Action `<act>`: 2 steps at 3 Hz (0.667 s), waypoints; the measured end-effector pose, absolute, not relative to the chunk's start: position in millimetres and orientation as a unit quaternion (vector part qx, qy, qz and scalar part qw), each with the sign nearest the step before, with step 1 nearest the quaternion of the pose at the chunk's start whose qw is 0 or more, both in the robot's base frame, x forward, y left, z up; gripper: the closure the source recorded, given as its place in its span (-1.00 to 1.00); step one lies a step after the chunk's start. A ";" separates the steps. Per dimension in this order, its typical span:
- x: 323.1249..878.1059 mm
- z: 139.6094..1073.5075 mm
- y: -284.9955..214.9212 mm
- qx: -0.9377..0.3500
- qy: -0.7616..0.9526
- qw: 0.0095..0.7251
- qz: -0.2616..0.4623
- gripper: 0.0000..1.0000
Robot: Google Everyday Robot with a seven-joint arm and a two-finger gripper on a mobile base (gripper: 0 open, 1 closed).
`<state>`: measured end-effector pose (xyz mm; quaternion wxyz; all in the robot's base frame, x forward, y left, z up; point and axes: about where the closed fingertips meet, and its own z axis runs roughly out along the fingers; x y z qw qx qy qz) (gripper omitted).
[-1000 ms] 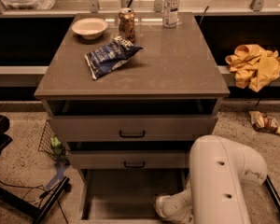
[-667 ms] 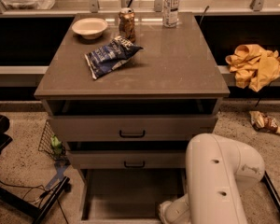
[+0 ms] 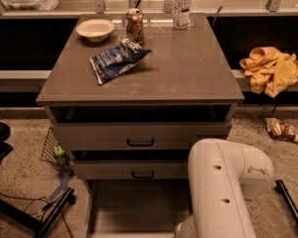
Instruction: Open bottom drawer
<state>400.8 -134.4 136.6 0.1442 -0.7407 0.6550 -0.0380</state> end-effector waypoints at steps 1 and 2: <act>400.4 136.1 -133.8 -0.741 0.655 0.144 -0.037 0.06; 399.9 135.5 -133.2 -0.741 0.655 0.144 -0.037 -0.41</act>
Offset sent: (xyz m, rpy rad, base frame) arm -0.0004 0.0006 -0.0005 0.0005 0.0009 0.0007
